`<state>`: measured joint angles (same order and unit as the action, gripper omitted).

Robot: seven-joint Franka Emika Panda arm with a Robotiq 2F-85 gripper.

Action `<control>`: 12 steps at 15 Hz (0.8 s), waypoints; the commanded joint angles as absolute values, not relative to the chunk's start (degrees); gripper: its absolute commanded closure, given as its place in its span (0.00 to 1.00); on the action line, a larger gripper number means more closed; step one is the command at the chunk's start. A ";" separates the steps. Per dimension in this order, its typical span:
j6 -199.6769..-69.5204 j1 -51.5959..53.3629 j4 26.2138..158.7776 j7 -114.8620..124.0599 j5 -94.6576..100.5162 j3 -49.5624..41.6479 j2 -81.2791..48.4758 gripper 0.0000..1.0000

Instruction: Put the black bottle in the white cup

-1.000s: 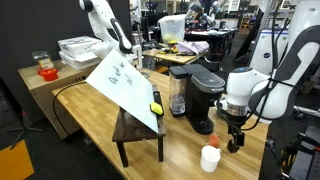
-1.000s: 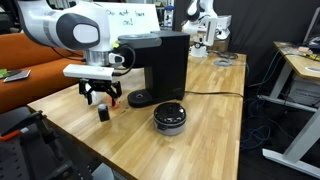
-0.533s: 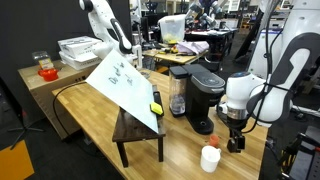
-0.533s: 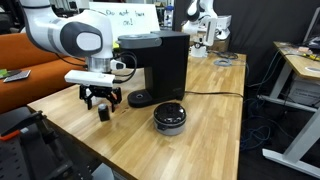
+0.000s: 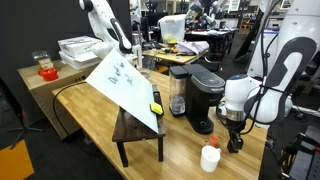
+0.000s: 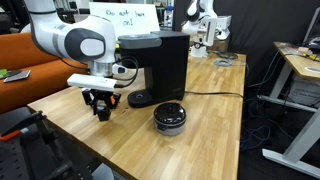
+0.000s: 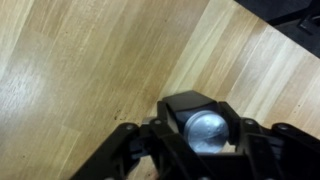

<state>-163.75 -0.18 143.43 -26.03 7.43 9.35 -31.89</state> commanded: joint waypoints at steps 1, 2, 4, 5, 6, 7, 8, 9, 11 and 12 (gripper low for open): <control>-162.16 -1.51 142.65 -25.24 8.46 10.20 -31.43 0.74; -162.04 -1.04 142.97 -24.84 8.69 9.81 -30.82 0.82; -161.84 -0.34 143.92 -23.96 8.85 9.31 -29.03 0.86; -161.90 0.27 144.68 -23.26 9.07 8.92 -27.78 0.86; -161.93 0.96 145.79 -22.40 9.30 8.61 -26.00 0.86; -161.82 1.69 146.76 -21.45 9.56 8.28 -24.32 0.86; -161.54 2.55 148.02 -20.36 9.93 8.14 -22.04 0.86; -160.93 3.88 149.06 -19.02 10.96 7.61 -19.76 0.86; -157.65 7.87 150.14 -15.03 14.90 5.25 -15.60 0.86; -155.65 9.07 150.49 -13.09 16.90 4.87 -13.89 0.86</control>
